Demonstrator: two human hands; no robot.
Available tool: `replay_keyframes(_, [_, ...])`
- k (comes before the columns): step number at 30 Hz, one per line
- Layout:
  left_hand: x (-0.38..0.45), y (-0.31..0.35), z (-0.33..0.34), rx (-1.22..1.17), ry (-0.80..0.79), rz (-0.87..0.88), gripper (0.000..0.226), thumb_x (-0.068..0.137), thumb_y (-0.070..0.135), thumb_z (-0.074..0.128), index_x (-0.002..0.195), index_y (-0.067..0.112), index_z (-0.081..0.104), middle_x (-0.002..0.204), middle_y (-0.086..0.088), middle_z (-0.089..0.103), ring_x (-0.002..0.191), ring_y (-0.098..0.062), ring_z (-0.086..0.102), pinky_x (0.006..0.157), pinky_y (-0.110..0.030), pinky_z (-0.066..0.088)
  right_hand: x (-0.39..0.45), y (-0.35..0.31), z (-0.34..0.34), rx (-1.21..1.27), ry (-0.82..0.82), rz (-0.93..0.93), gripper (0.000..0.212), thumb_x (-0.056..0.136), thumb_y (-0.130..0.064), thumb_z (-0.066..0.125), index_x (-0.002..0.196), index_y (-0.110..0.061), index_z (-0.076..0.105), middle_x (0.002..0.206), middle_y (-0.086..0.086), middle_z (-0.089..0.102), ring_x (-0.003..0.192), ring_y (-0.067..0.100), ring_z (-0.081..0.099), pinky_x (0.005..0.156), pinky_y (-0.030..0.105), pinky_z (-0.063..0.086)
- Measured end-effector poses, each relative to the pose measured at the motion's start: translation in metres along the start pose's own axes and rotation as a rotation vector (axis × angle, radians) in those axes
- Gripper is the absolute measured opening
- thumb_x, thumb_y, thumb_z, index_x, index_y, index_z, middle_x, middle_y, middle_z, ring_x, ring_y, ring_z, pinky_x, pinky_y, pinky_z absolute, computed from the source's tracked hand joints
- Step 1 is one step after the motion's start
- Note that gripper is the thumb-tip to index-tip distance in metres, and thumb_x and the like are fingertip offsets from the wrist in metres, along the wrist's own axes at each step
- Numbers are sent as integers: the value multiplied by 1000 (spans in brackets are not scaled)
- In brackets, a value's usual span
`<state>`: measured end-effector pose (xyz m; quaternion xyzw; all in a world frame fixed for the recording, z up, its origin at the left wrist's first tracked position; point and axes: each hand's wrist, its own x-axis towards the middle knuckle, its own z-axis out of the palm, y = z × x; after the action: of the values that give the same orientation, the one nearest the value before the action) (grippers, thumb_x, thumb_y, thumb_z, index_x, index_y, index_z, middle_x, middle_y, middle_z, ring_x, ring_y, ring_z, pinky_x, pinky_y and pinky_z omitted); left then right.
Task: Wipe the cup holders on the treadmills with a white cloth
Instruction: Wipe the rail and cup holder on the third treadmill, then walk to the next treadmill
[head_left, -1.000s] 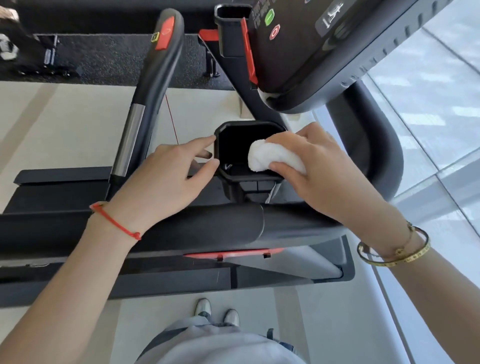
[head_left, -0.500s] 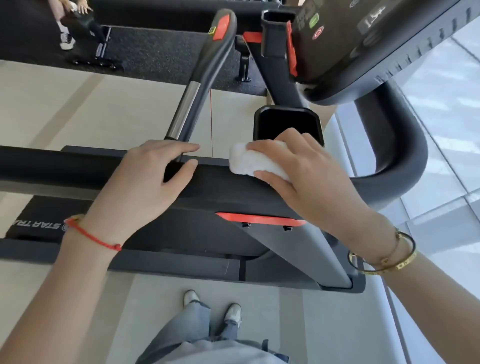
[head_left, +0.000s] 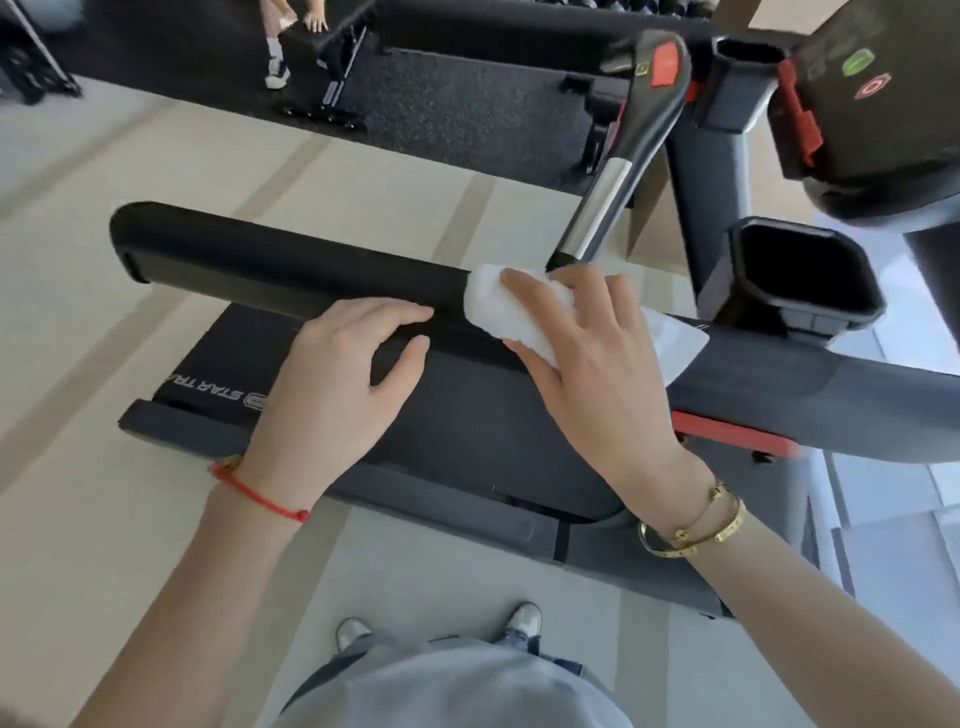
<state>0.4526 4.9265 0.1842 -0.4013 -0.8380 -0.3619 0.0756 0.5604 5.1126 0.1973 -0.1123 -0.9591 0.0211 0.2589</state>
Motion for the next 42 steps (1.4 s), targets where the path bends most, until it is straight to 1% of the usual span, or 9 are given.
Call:
replay_keyframes(4, [-37, -53, -38, 35, 14, -89, 27, 97, 21, 60, 122, 14, 68, 121, 4, 68, 113, -14, 61, 94, -43, 52, -1, -57, 25, 137, -58, -38, 46, 95, -24, 62, 139, -20, 49, 126, 9, 51, 100, 28, 45, 85, 37, 45])
replay_keyframes(11, [-107, -133, -96, 91, 63, -256, 30, 94, 22, 58, 120, 12, 69, 117, 1, 70, 109, -18, 64, 98, -41, 50, -10, -156, 84, 390, -315, -61, 46, 96, -28, 58, 140, -26, 46, 124, -1, 48, 101, 20, 41, 80, 37, 49])
replay_keyframes(14, [-141, -163, -114, 142, 85, -328, 30, 94, 22, 58, 121, 12, 68, 117, -1, 70, 109, -19, 63, 97, -35, 49, -10, -190, 105, 457, -391, -90, 45, 97, -32, 55, 140, -29, 45, 123, -2, 47, 101, 18, 40, 81, 33, 47])
replay_keyframes(18, [-180, -195, -133, 200, 113, -429, 32, 96, 24, 53, 121, 11, 68, 116, -3, 70, 105, -21, 64, 92, -43, 51, 0, -229, 131, 517, -477, -151, 44, 98, -35, 54, 140, -29, 45, 124, -2, 48, 103, 17, 40, 81, 30, 46])
replay_keyframes(24, [-213, -234, -155, 235, 196, -620, 35, 96, 30, 49, 121, 14, 68, 116, -2, 70, 107, -18, 62, 94, -39, 49, 30, -285, 178, 585, -575, -279, 44, 96, -33, 57, 138, -25, 48, 123, -1, 50, 102, 18, 43, 82, 22, 35])
replay_keyframes(29, [-214, -281, -177, 259, 226, -743, 37, 97, 32, 48, 122, 14, 68, 117, 0, 70, 108, -15, 60, 96, -23, 41, 73, -339, 222, 621, -635, -372, 46, 95, -34, 58, 139, -23, 48, 124, 1, 51, 102, 19, 44, 82, 23, 35])
replay_keyframes(35, [-189, -356, -220, 287, 298, -861, 40, 97, 35, 46, 123, 15, 68, 118, 0, 70, 110, -19, 63, 96, -40, 50, 147, -409, 284, 681, -690, -446, 47, 94, -34, 58, 139, -24, 48, 125, 1, 50, 106, 18, 44, 87, 25, 37])
replay_keyframes(39, [-159, -411, -260, 302, 364, -905, 38, 96, 34, 48, 123, 16, 68, 118, 1, 70, 111, -17, 62, 98, -33, 48, 205, -461, 316, 722, -690, -452, 49, 93, -32, 61, 139, -24, 48, 125, 2, 52, 106, 19, 45, 89, 33, 43])
replay_keyframes(42, [-140, -455, -286, 337, 379, -937, 34, 95, 27, 53, 123, 16, 68, 117, 1, 70, 110, -18, 62, 96, -27, 45, 249, -497, 337, 737, -694, -466, 50, 93, -35, 60, 141, -27, 46, 128, -2, 51, 110, 17, 44, 86, 27, 39])
